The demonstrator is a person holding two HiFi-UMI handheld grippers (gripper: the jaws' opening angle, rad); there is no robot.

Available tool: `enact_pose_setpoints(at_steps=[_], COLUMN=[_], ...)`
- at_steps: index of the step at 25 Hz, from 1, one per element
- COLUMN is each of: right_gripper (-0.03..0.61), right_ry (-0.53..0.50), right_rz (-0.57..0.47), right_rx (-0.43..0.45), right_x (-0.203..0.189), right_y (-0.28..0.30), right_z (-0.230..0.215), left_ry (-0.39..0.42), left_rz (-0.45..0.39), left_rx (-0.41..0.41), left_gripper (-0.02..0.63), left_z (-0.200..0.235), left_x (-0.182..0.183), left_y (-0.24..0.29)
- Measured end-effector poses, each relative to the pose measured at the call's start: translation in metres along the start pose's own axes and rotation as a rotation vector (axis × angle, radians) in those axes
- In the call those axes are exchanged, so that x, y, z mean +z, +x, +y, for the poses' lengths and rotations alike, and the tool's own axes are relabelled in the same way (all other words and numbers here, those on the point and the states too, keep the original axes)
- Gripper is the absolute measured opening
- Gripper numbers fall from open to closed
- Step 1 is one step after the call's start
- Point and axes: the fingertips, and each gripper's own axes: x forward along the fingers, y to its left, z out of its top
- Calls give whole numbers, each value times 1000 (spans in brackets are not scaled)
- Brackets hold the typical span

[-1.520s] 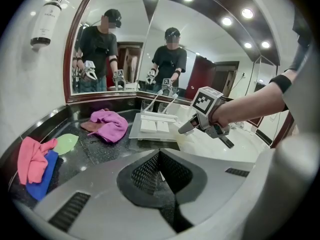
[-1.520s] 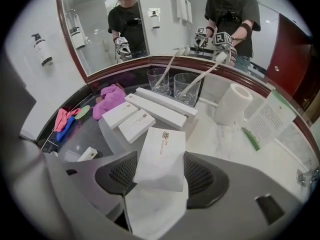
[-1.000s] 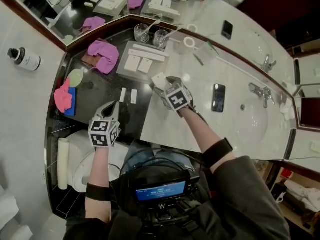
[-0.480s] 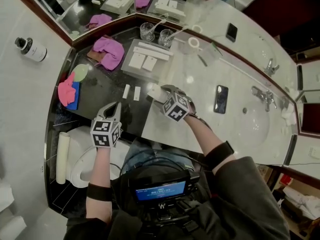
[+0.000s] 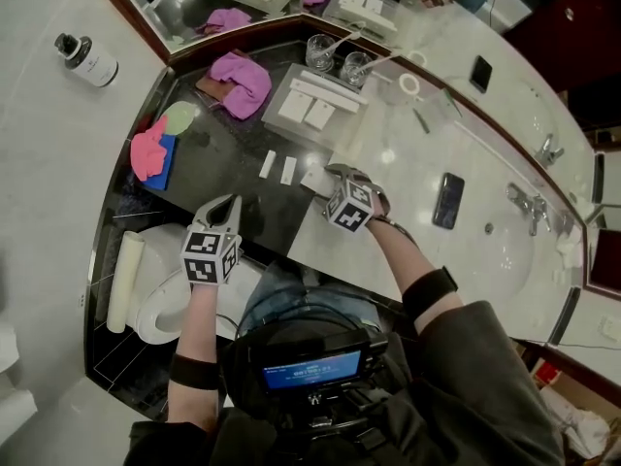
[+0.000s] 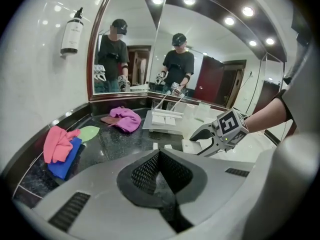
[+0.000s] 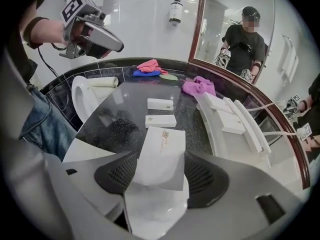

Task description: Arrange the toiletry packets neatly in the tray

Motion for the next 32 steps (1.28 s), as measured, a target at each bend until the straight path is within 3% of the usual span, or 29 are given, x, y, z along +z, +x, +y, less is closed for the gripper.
enact_pose_setpoints(at_steps=[10, 23, 26, 32], right_gripper=[345, 344, 268, 40], right_ry=[-27, -9, 63, 215], right_rz=[29, -87, -153, -308], right_rx=[7, 7, 5, -81], right_x=[-10, 6, 10, 11], right_y=[17, -25, -51, -124], right_z=[1, -6, -10, -33], left_ry=[-23, -21, -32, -54], left_rz=[6, -18, -32, -81], left_rx=[28, 34, 40, 50], left_gripper=[2, 2, 2, 2], left_z=[4, -29, -37, -57], left_x=[-8, 7, 12, 29], left_y=[-2, 2, 2, 0])
